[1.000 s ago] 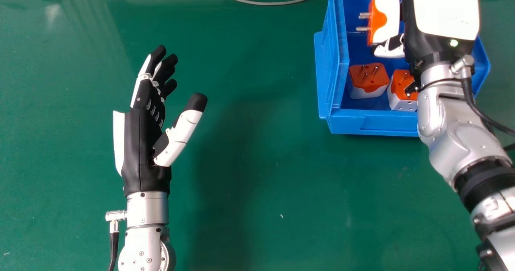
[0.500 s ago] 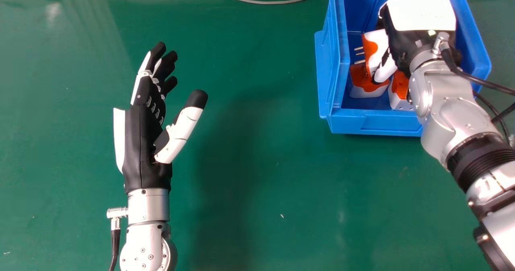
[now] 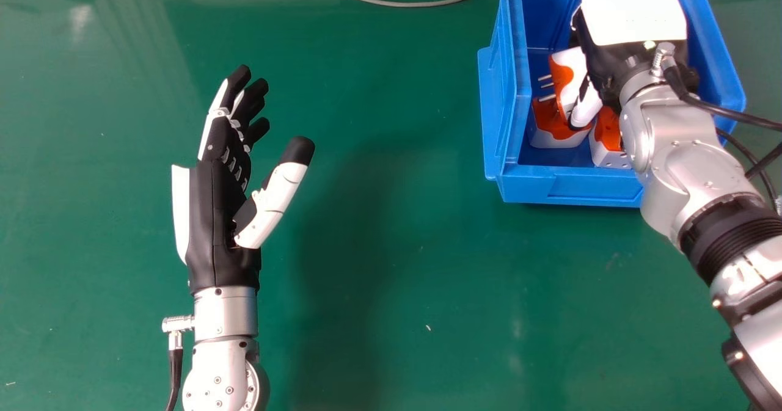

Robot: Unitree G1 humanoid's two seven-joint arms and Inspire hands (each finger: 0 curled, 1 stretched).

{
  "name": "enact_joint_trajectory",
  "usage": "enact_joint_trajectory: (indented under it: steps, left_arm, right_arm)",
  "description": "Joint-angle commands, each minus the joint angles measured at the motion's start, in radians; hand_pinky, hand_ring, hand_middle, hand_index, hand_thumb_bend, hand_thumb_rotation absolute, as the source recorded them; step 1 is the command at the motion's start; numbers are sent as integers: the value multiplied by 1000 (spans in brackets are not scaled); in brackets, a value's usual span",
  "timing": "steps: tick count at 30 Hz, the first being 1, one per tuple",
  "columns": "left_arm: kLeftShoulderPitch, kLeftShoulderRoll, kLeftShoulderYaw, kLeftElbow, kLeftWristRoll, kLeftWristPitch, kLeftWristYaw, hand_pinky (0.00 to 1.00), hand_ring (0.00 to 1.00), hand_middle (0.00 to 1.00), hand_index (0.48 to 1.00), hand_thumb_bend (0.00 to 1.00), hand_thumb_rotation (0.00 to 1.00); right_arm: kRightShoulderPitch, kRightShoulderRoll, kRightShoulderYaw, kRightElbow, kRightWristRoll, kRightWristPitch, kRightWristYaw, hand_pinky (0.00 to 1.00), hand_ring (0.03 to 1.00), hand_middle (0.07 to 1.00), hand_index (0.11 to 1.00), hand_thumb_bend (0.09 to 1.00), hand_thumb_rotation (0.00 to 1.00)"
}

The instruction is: Pick all objects and put in blue box

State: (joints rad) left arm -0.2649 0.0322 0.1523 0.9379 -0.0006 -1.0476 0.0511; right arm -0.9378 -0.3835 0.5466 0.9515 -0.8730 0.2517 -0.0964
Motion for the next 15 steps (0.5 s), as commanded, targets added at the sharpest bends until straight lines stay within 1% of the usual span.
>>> enact_joint_trajectory:
  steps: [1,4,6,7,8,9,13,15]
  left_arm:
    - [-4,3,-2,-2,5,-24,0,864,886,870,881,863,571]
    - [-2,2,-1,-3,1,-25,-4,867,886,870,880,865,572]
    - [-1,1,-1,-3,4,-26,0,868,886,869,880,866,572]
    - [0,1,0,-3,4,-26,0,868,886,869,880,866,572]
    - [0,-1,0,-4,2,-27,-1,868,886,869,879,867,572]
    - [1,-2,-1,-5,-4,-26,-7,867,885,868,878,868,571]
    - [0,1,-1,-1,7,-29,1,868,885,868,877,869,569]
    - [1,2,-2,-3,11,-28,5,867,885,868,877,868,570]
  right_arm:
    - [-18,-10,-8,-8,11,6,17,151,241,474,495,525,0]
    - [-11,-11,-12,-31,17,13,31,170,264,476,494,524,0]
    - [-10,-12,-11,-29,17,6,22,182,277,477,494,524,0]
    - [-9,-12,-14,-25,21,0,16,182,277,477,494,524,0]
    - [-8,-11,-18,-23,25,-3,10,190,286,477,494,524,0]
    - [-6,-12,-19,-28,26,-2,7,197,290,478,494,524,0]
    - [2,-18,-30,-62,42,-5,33,201,291,478,494,524,0]
    - [6,-23,-29,-71,43,-8,32,207,299,479,494,523,0]
